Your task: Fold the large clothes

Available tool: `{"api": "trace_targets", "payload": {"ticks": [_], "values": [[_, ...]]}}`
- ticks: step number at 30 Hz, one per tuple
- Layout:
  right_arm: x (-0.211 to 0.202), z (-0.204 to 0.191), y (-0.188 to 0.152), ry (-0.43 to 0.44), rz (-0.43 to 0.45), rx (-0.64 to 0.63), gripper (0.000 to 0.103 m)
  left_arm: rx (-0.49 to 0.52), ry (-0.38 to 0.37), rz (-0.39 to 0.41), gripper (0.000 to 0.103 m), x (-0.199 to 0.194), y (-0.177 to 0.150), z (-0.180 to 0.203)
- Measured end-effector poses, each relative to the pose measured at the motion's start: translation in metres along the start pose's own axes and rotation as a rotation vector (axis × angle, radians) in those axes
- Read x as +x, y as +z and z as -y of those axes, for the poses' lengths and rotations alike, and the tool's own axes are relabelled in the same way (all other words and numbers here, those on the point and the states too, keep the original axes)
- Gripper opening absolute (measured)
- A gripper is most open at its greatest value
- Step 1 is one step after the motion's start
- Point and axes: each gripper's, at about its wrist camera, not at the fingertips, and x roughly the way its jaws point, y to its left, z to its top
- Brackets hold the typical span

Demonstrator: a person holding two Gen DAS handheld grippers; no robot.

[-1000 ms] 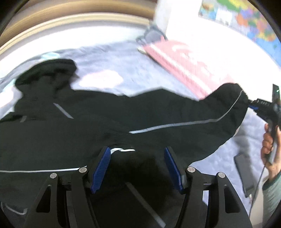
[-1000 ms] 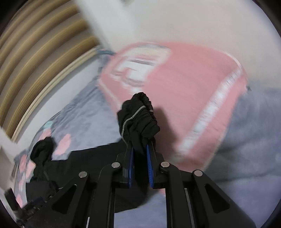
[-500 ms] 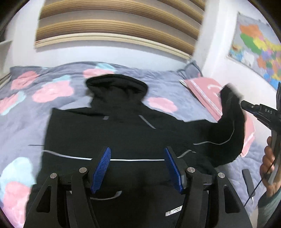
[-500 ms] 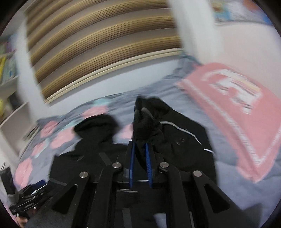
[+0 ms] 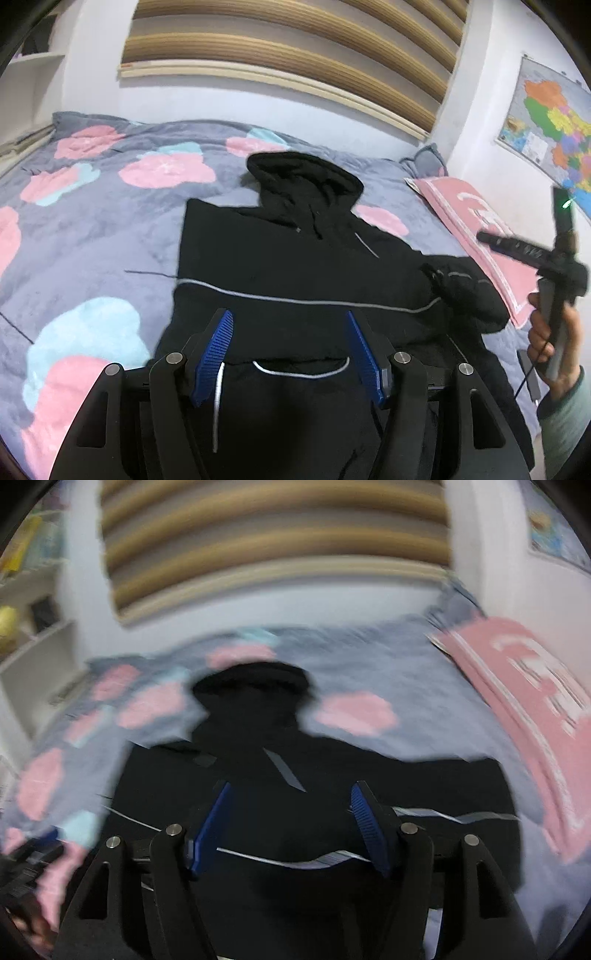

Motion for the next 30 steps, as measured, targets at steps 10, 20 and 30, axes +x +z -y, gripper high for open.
{"api": "trace_targets", "payload": {"ticks": [10, 20, 30], "values": [[0.062, 0.053, -0.038, -0.007, -0.164, 0.059, 0.082, -0.025, -0.033, -0.101, 0.065, 0.061, -0.026, 0.009], [0.108, 0.063, -0.041, -0.102, -0.206, 0.105, 0.035, -0.038, -0.039, -0.129, 0.065, 0.071, -0.036, -0.001], [0.01, -0.029, 0.003, 0.053, -0.023, -0.048, 0.024, -0.036, -0.066, -0.073, 0.065, 0.052, -0.029, -0.001]]}}
